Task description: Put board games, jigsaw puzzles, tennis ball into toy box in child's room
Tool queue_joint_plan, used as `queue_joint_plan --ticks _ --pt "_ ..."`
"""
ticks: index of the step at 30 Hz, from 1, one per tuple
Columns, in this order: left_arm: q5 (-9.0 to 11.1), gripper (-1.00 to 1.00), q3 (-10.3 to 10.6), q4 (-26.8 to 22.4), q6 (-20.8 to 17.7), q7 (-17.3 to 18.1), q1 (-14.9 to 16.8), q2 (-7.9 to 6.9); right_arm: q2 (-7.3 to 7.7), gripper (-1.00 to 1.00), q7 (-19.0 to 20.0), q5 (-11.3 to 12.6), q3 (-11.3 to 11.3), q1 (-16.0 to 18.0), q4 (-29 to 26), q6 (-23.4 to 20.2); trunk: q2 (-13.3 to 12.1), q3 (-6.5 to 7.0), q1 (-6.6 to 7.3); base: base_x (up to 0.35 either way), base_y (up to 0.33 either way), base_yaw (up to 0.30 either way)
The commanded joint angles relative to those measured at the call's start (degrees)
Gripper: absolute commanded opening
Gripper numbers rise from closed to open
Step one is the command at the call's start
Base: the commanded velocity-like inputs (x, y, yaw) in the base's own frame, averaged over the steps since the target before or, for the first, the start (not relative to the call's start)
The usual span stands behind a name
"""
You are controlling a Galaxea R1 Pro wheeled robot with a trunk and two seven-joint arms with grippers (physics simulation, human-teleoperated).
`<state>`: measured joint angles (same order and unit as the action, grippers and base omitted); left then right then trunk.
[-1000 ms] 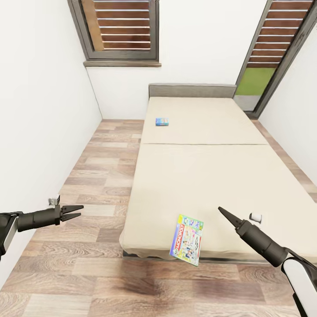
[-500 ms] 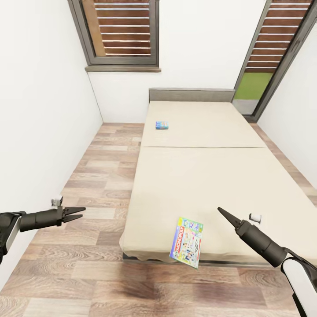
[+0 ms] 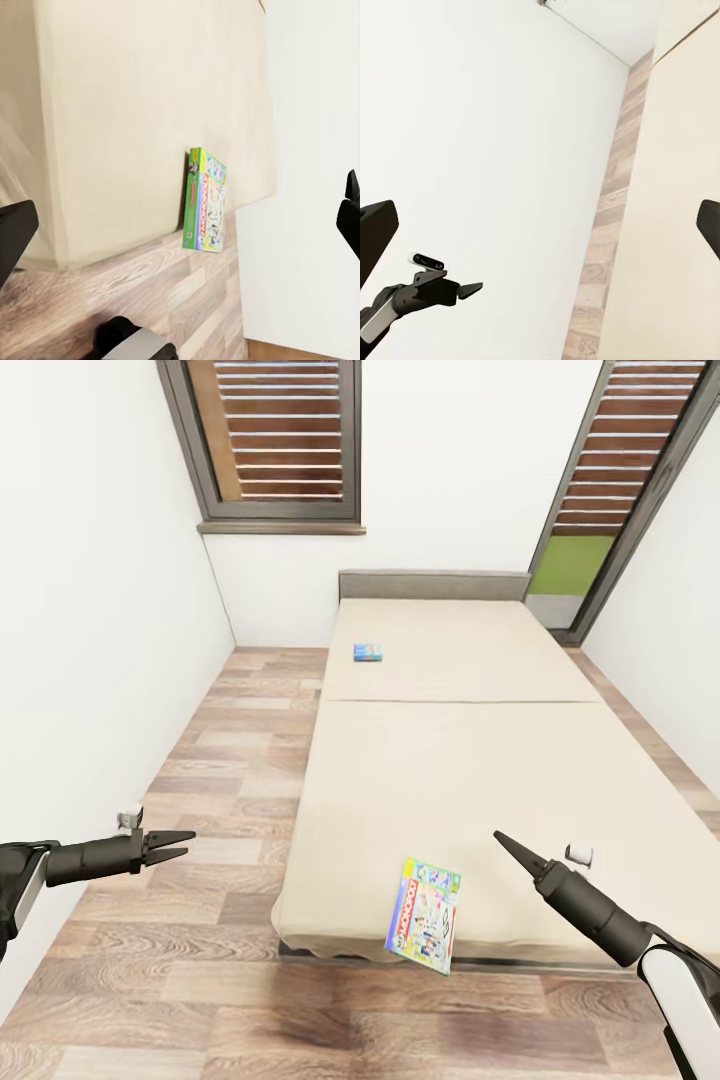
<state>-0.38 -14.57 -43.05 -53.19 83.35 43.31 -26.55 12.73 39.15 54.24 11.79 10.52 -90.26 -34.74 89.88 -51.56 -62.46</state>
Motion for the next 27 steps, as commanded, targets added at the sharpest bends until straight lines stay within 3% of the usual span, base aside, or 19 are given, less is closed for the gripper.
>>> queue_joint_plan --ticks 1,27 --pt "-0.1 1.00 0.0 0.0 -0.6 0.2 0.0 0.00 0.00 1.00 0.0 0.3 0.1 0.0 0.0 -0.4 0.0 0.06 0.00 0.000 0.000 0.000" --pt "-0.1 1.00 0.0 0.0 -0.6 0.2 0.0 0.00 -0.81 1.00 -0.1 0.3 0.1 0.0 0.0 -0.4 0.0 2.46 0.00 0.000 0.000 0.000"
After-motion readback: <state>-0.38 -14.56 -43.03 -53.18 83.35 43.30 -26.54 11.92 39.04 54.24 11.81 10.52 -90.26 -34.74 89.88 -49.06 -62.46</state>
